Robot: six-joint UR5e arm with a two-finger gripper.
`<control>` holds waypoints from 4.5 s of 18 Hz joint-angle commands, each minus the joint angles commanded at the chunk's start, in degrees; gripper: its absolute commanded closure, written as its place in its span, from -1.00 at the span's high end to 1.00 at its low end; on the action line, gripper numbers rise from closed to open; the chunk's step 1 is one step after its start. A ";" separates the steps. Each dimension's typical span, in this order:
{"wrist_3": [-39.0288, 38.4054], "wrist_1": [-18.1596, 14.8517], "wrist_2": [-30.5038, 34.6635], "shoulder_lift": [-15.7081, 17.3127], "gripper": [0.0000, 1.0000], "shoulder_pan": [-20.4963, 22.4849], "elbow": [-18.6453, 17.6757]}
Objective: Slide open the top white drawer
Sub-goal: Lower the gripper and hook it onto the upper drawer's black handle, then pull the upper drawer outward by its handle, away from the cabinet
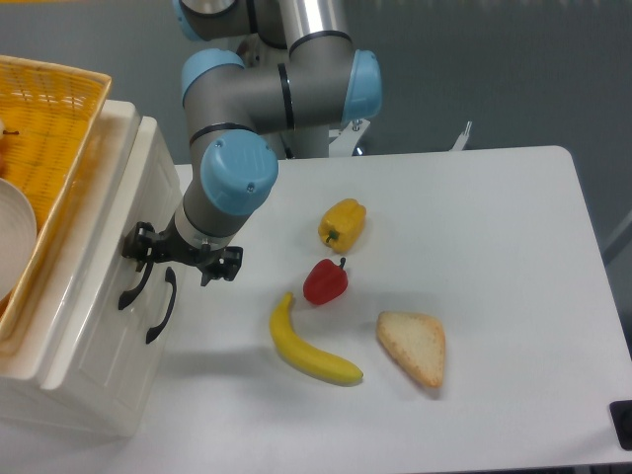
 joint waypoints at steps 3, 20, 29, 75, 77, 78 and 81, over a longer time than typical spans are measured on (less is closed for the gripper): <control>0.09 1.14 2.01 0.09 1.00 -0.09 0.00; 0.97 2.64 8.70 -0.18 1.00 -1.93 0.79; 1.58 2.55 9.67 -0.18 1.00 -1.76 0.79; 4.13 2.29 9.76 0.18 1.00 5.36 1.41; 4.22 2.38 9.76 0.18 1.00 5.89 1.41; 4.22 2.38 9.76 0.18 1.00 6.15 1.49; 5.53 2.20 9.67 0.00 1.00 6.68 1.50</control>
